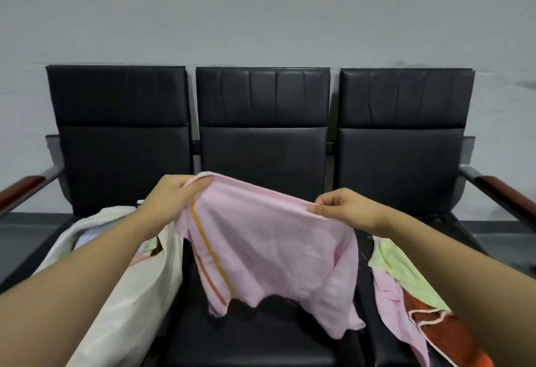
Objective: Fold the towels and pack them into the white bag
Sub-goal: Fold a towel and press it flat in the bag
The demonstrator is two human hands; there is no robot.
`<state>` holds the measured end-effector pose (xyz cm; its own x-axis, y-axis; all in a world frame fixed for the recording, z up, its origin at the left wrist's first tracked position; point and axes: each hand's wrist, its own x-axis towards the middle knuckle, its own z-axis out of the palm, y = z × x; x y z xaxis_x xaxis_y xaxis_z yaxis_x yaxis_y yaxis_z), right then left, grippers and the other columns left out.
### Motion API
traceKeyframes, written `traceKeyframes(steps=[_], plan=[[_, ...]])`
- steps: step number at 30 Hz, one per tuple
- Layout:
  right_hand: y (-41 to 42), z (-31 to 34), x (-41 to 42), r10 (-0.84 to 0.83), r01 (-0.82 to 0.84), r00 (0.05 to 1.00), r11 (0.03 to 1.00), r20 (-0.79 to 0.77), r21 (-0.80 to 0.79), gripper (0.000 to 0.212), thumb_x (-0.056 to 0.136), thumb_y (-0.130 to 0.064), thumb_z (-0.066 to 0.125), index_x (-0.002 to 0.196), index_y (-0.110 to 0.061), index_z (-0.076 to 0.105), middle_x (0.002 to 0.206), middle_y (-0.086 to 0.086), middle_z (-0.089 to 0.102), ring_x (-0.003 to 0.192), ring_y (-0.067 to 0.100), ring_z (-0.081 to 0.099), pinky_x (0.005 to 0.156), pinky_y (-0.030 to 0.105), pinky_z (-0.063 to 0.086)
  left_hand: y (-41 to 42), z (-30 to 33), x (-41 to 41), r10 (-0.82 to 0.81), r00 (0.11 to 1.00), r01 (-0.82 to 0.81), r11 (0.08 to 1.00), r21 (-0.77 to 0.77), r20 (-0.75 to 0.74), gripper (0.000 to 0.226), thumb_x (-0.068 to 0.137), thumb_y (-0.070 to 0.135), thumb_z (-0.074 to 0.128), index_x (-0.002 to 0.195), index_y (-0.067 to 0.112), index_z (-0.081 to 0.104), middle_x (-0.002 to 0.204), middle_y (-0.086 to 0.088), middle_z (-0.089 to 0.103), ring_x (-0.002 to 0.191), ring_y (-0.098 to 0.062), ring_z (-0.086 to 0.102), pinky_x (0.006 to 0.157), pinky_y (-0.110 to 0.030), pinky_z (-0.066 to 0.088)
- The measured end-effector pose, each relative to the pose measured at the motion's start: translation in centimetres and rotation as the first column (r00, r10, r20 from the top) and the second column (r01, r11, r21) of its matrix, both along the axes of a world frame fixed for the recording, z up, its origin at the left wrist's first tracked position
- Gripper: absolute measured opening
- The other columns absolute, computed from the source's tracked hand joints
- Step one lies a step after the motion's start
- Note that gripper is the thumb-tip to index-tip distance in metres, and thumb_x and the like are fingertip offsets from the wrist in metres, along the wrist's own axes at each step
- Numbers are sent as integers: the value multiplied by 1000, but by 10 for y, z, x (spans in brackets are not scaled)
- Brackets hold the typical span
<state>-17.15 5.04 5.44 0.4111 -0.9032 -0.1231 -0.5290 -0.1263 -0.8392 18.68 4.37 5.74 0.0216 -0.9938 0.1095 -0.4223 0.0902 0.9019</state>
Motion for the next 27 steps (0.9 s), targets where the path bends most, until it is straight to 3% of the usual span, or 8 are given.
traceKeyframes(steps=[2, 4, 8, 12, 16, 20, 23, 27], plan=[[2, -4, 1, -4, 3, 1000, 998, 28, 58, 68, 85, -61, 70, 101, 5, 69, 100, 25, 69, 89, 39, 68, 90, 45, 56, -3, 6, 11, 84, 996, -82, 995, -56, 24, 54, 97, 47, 63, 74, -1, 63, 66, -3, 55, 64, -15, 50, 64, -32, 39], [2, -5, -2, -29, 26, 999, 996, 30, 83, 49, 90, -50, 70, 100, -2, 75, 101, 19, 74, 93, 35, 72, 88, 43, 58, -5, 12, 23, 162, 986, -158, 983, -88, 42, 63, 96, 53, 62, 79, -8, 55, 68, -8, 49, 63, -18, 47, 63, -33, 36], [-3, -15, -19, -73, 68, 973, 997, -218, -31, 18, 97, -27, 63, 88, -17, 75, 84, 2, 73, 79, 20, 70, 75, 34, 58, -2, 23, 40, 262, 963, -254, 961, -109, 68, 54, 97, 49, 60, 71, 3, 51, 66, -11, 44, 62, -23, 43, 62, -33, 34], [-5, -21, -36, -122, 93, 939, 990, -321, -104, 15, 97, -30, 62, 94, -25, 76, 94, 0, 74, 89, 19, 69, 89, 39, 58, 0, 31, 44, 242, 965, -235, 969, -78, 105, 64, 98, 51, 59, 83, -11, 56, 70, -22, 55, 64, -28, 53, 63, -37, 42], [4, -26, -34, -140, 141, 990, 990, 32, -26, 19, 103, -28, 56, 105, -22, 73, 103, 4, 74, 100, 27, 70, 93, 45, 57, 1, 43, 41, 282, 954, -274, 958, -80, 107, 58, 100, 50, 55, 91, -7, 65, 82, -26, 65, 68, -32, 60, 64, -38, 47], [12, -22, -25, -227, 215, 926, 974, 301, 72, 22, 103, -32, 56, 117, -24, 69, 115, -2, 72, 108, 19, 69, 96, 39, 56, 0, 51, 40, 334, 933, -327, 942, -69, 136, 48, 101, 47, 55, 99, 2, 73, 94, -25, 68, 74, -33, 62, 65, -37, 48], [16, -14, -23, -169, 175, 963, 985, 211, -9, 28, 90, -42, 72, 112, -24, 72, 109, -4, 73, 100, 14, 71, 88, 32, 58, 0, 52, 37, 351, 924, -349, 936, -42, 150, 45, 101, 47, 55, 98, 6, 72, 95, -24, 69, 83, -42, 66, 68, -40, 52], [17, -12, -29, -94, 94, 995, 995, -32, -16, 31, 77, -32, 87, 100, -17, 73, 97, 4, 76, 89, 21, 74, 82, 37, 62, 1, 55, 34, 376, 916, -374, 926, -44, 141, 40, 101, 45, 56, 90, 9, 70, 97, -26, 68, 75, -35, 62, 65, -37, 48]])
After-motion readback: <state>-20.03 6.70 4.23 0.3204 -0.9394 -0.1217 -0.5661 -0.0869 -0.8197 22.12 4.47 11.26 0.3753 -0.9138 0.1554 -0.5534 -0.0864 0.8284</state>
